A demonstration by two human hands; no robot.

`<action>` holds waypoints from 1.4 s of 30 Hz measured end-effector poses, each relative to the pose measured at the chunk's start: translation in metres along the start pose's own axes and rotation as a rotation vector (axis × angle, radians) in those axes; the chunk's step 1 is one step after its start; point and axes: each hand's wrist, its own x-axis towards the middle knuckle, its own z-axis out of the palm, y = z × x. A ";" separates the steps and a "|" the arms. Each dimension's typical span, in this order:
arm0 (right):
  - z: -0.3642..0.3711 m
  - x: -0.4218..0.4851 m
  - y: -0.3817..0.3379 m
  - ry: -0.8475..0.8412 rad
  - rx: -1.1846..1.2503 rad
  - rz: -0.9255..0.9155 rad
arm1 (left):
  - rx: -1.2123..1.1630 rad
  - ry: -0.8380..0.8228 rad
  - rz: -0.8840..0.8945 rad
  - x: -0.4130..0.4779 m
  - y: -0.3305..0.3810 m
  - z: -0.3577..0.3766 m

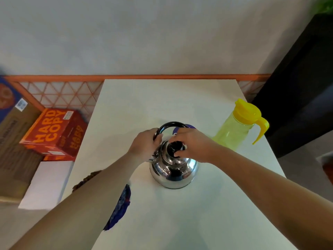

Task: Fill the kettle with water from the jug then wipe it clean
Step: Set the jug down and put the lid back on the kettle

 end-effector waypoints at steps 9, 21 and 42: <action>-0.002 0.002 -0.003 -0.027 -0.043 0.025 | 0.018 -0.039 0.038 0.008 -0.003 -0.002; 0.000 0.013 -0.011 -0.076 -0.141 0.082 | 0.151 0.003 0.037 0.007 -0.001 -0.007; 0.037 -0.061 -0.006 0.409 -0.027 -0.111 | 0.301 0.052 -0.593 -0.183 -0.117 0.011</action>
